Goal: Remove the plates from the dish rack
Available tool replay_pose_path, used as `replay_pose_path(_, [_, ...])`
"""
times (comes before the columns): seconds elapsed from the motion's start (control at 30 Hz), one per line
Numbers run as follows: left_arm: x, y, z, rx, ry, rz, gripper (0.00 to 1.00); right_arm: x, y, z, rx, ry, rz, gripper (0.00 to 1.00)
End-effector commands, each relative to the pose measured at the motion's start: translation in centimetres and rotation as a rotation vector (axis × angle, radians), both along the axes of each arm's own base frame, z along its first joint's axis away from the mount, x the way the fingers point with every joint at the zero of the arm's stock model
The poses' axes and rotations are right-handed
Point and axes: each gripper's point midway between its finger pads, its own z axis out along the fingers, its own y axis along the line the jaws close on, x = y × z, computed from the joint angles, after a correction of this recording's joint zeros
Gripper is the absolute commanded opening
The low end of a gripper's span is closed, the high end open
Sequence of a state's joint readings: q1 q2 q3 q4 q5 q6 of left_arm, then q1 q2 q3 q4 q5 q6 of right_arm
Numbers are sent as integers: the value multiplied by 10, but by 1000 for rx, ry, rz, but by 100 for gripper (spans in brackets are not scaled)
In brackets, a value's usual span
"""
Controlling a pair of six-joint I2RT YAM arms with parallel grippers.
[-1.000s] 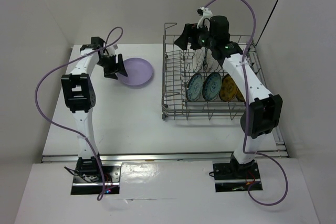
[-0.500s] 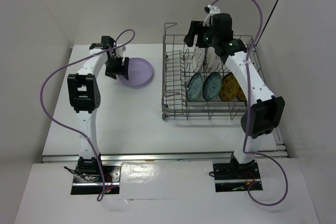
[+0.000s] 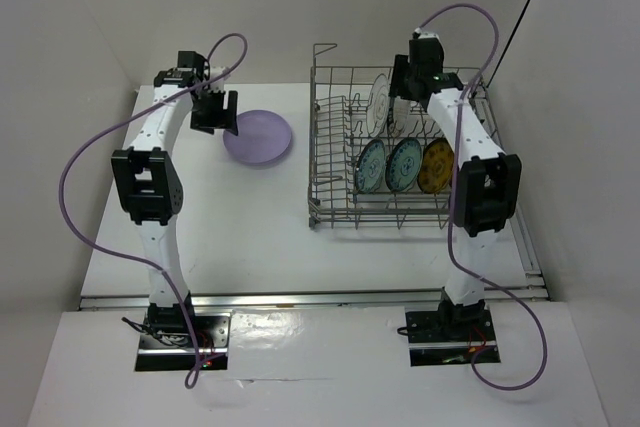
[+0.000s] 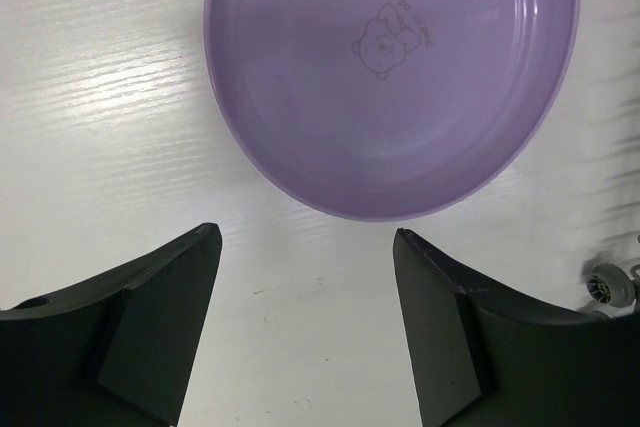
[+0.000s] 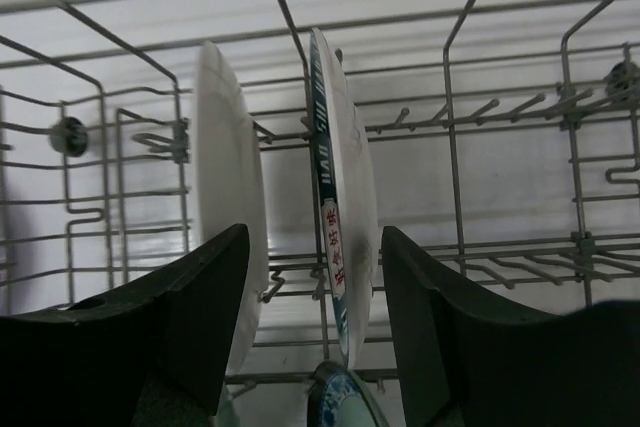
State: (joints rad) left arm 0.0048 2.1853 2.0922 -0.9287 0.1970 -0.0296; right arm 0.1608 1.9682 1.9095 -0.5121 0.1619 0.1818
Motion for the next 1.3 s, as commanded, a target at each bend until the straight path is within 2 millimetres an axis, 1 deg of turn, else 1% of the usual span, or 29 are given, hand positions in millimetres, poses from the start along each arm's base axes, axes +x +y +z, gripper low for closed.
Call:
replay_pose_path(0.0, [-8, 0, 31, -11, -48, -2, 83, 9, -9, -13, -25, 11, -43, 62])
replay_pose_path(0.03, [-10, 0, 35, -11, -54, -2, 83, 11, -14, -26, -28, 32, -52, 62])
replay_pose_path(0.07, [-10, 0, 35, -11, -54, -2, 83, 12, -13, -34, -19, 42, -60, 62])
replay_pose_path(0.13, [-11, -2, 46, -15, -81, -16, 83, 14, -18, -49, -23, 69, -69, 62])
replay_pose_path(0.27, [-14, -2, 48, -15, -82, -16, 83, 17, -17, -53, -15, 69, -75, 43])
replay_pose_path(0.3, [-14, -2, 53, -15, -91, -16, 83, 17, -17, -53, -15, 69, -75, 32])
replay_pose_path(0.33, [-17, -3, 52, -25, -83, -21, 83, 17, -21, -53, -25, 67, -90, 27])
replay_pose_path(0.4, [-17, -3, 57, -25, -93, -21, 83, 14, -21, -38, -43, 38, -99, 18])
replay_pose_path(0.43, [-17, -3, 57, -25, -93, -21, 83, 13, -27, -30, -70, 24, -119, 6])
replay_pose_path(0.47, [-18, -3, 61, -24, -102, -21, 83, 12, -26, -16, -81, -7, -121, 2])
replay_pose_path(0.53, [-18, -3, 61, -24, -102, -21, 83, 8, -36, -3, -128, -29, -152, 0])
replay_pose_path(0.57, [-19, -3, 66, -24, -111, -21, 83, 6, -35, 14, -139, -62, -154, 0])
replay_pose_path(0.63, [-18, -12, 71, -47, -124, -44, 83, 2, -45, 32, -191, -94, -177, 0])
replay_pose_path(0.7, [-18, -15, 80, -57, -146, -62, 83, -3, -47, 71, -245, -183, -197, 0])
replay_pose_path(0.77, [-20, -20, 87, -83, -160, -78, 85, -7, -58, 104, -282, -262, -244, 0])
replay_pose_path(0.83, [-22, -25, 101, -105, -191, -95, 90, -17, -61, 144, -313, -344, -258, 0])
replay_pose_path(0.87, [-23, -27, 102, -115, -191, -101, 92, -20, -59, 157, -319, -380, -267, 0])
replay_pose_path(0.9, [-24, -29, 112, -126, -214, -110, 93, -27, -57, 180, -311, -428, -265, 0])
replay_pose_path(0.93, [-25, -33, 113, -147, -214, -125, 93, -32, -58, 194, -308, -459, -269, 0])
replay_pose_path(0.97, [-27, -36, 125, -159, -240, -135, 95, -38, -52, 205, -296, -487, -262, 0])
replay_pose_path(1.0, [-31, -38, 136, -170, -262, -146, 98, -47, -36, 228, -257, -549, -203, 0])
replay_pose_path(1.03, [-33, -41, 142, -179, -277, -165, 98, -49, -21, 224, -226, -556, -152, 0])
replay_pose_path(1.07, [-39, -47, 161, -210, -323, -194, 100, -50, 6, 231, -185, -595, -36, 0])
replay_pose_path(1.1, [-37, -51, 165, -228, -340, -211, 100, -54, 29, 232, -141, -611, 47, 0])
replay_pose_path(1.13, [-46, -55, 176, -241, -372, -242, 100, -60, 63, 224, -72, -603, 155, 0])
replay_pose_path(1.17, [-54, -65, 187, -292, -396, -288, 100, -64, 85, 225, -7, -604, 241, 0])
replay_pose_path(1.2, [-55, -71, 199, -317, -446, -322, 100, -75, 120, 220, 92, -588, 421, 0])
replay_pose_path(1.23, [-68, -73, 213, -348, -477, -338, 100, -77, 142, 219, 218, -579, 488, 0])
replay_pose_path(1.27, [-77, -83, 224, -404, -502, -388, 100, -79, 158, 206, 276, -547, 556, 0])
